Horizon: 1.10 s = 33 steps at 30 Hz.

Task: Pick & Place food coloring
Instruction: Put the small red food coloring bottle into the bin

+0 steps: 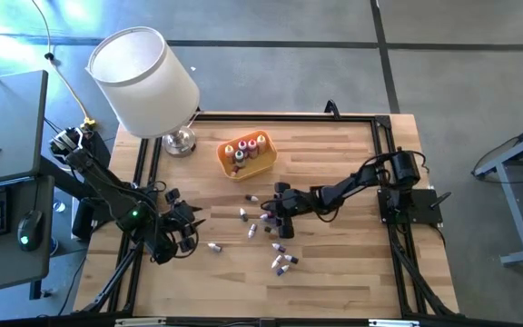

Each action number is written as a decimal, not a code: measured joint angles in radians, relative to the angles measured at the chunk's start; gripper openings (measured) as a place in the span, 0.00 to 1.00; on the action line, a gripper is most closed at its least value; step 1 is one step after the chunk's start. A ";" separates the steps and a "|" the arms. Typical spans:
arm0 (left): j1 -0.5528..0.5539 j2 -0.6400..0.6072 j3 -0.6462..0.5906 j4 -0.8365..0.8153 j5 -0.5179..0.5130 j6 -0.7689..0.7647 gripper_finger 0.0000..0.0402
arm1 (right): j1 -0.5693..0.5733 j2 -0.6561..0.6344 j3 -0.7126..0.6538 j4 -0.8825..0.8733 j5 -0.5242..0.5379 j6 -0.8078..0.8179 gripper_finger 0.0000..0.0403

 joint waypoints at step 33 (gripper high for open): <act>0.000 0.000 0.001 0.000 0.001 0.000 0.39 | -0.123 -0.001 0.188 0.254 0.672 -0.306 0.25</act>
